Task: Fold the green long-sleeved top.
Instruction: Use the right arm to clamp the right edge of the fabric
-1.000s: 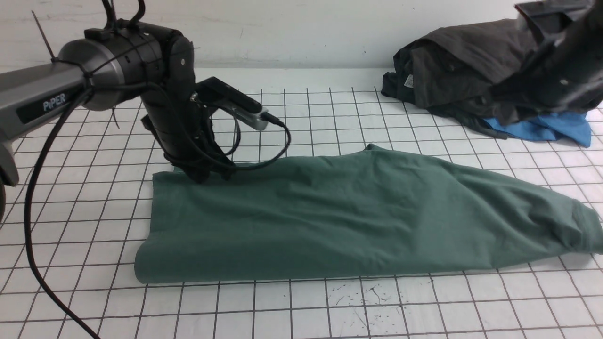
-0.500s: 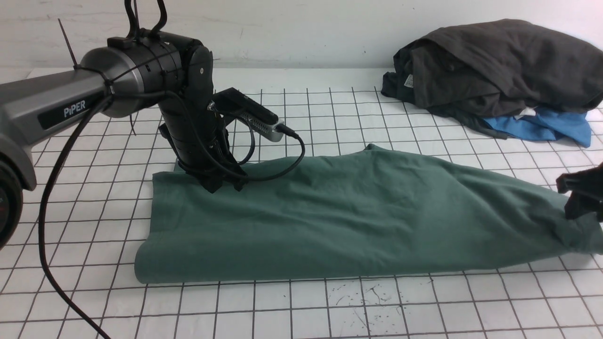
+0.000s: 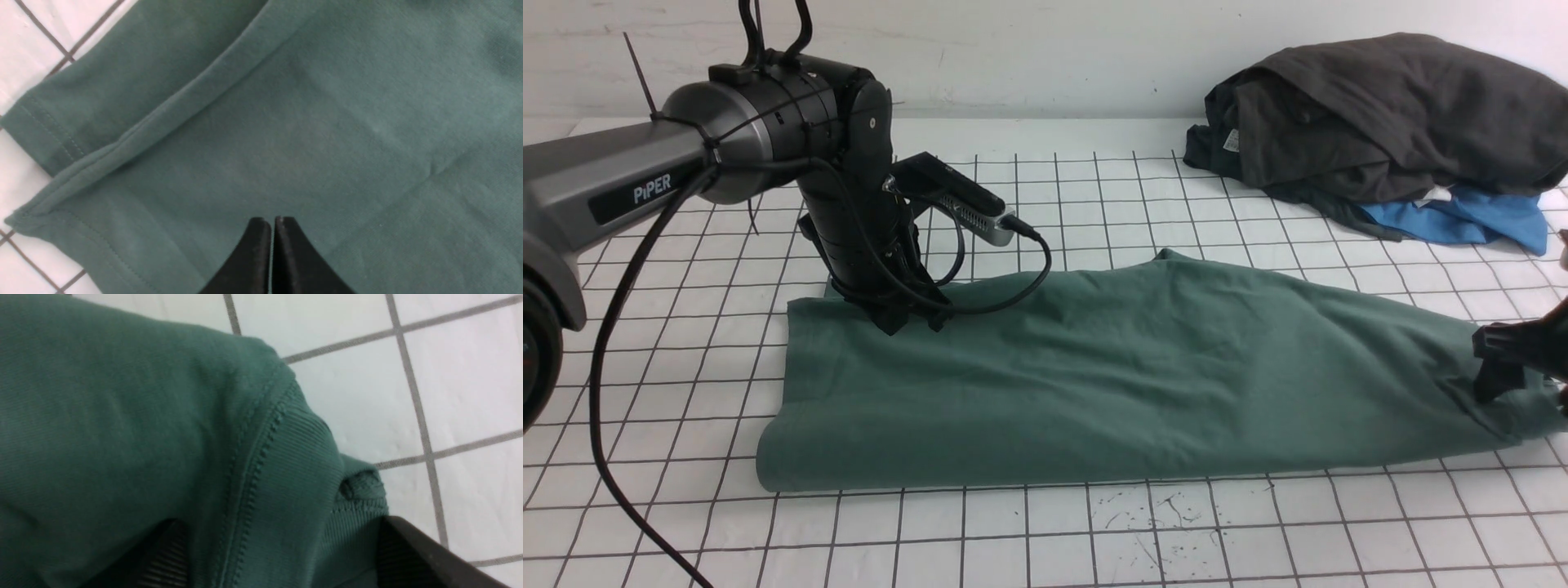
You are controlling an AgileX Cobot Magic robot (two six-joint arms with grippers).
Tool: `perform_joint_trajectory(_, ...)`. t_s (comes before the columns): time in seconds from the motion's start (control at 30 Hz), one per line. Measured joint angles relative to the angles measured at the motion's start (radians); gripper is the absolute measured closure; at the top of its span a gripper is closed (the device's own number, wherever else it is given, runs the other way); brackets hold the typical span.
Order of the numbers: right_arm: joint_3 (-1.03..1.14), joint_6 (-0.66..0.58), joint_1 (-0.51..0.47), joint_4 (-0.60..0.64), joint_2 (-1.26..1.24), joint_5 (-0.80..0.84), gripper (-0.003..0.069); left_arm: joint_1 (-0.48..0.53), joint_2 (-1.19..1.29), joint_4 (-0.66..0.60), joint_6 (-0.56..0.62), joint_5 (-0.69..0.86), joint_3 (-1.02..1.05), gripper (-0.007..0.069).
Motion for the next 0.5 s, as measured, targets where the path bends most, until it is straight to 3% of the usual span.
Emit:
perform_joint_trajectory(0.1, 0.0, -0.001, 0.0, -0.002, 0.001, -0.003, 0.0194, 0.0, 0.0, 0.0, 0.0, 0.0, 0.0, 0.0629)
perform_joint_trajectory(0.13, 0.0, -0.007, 0.0, 0.001, 0.001, -0.005, 0.0277, 0.0, 0.0, 0.0, 0.0, 0.0, 0.0, 0.0629)
perform_joint_trajectory(0.17, 0.0, -0.009, 0.0, 0.002, 0.001, -0.005, 0.03, 0.0, 0.0, 0.0, 0.0, 0.0, 0.0, 0.0629)
perform_joint_trajectory(0.27, -0.002, -0.031, 0.0, 0.001, 0.0, -0.006, 0.0524, 0.0, 0.0, 0.0, 0.006, 0.0, 0.0, 0.0629)
perform_joint_trajectory(0.3, -0.002, -0.036, 0.0, 0.001, -0.002, -0.006, 0.0559, 0.0, 0.0, 0.0, 0.01, 0.0, 0.0, 0.0629)
perform_joint_trajectory(0.4, -0.001, -0.059, 0.001, -0.013, -0.035, 0.002, 0.0631, 0.0, -0.006, 0.0, 0.018, 0.001, 0.0, 0.0629)
perform_joint_trajectory(0.5, -0.009, -0.059, 0.001, -0.04, -0.07, 0.024, 0.0632, 0.0, -0.023, 0.017, 0.02, 0.002, 0.0, 0.0629)
